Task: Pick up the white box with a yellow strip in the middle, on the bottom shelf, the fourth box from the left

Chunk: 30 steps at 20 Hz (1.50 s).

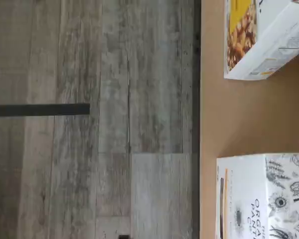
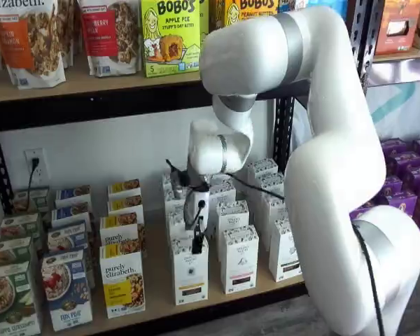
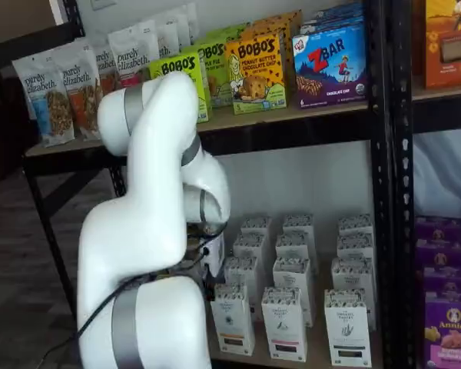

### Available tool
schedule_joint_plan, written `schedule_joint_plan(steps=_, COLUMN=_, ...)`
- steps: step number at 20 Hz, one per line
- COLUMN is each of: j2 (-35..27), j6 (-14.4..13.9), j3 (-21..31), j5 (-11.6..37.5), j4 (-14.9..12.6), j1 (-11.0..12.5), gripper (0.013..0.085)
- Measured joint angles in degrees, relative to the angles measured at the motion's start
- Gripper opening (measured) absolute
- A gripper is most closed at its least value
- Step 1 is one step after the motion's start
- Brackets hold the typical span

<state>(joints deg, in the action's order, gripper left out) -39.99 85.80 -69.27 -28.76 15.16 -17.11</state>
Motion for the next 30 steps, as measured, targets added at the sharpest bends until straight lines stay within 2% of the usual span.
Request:
schedule_joint_plan(steps=5, j2=-0.8, j6=0.7, j3=-2.0, j5=-2.9, j4=-0.3, j1=1.1, gripper=0.085)
schedule_joint_plan(steps=16, j2=-5.0, j6=0.7, j3=-5.1, j5=1.0, j4=-0.7, j1=1.3, gripper=0.085)
schedule_joint_plan(steps=30, j2=-12.5, j6=-0.6, j3=-14.1, j5=-0.3, j4=-2.9, j1=2.1, gripper=0.085)
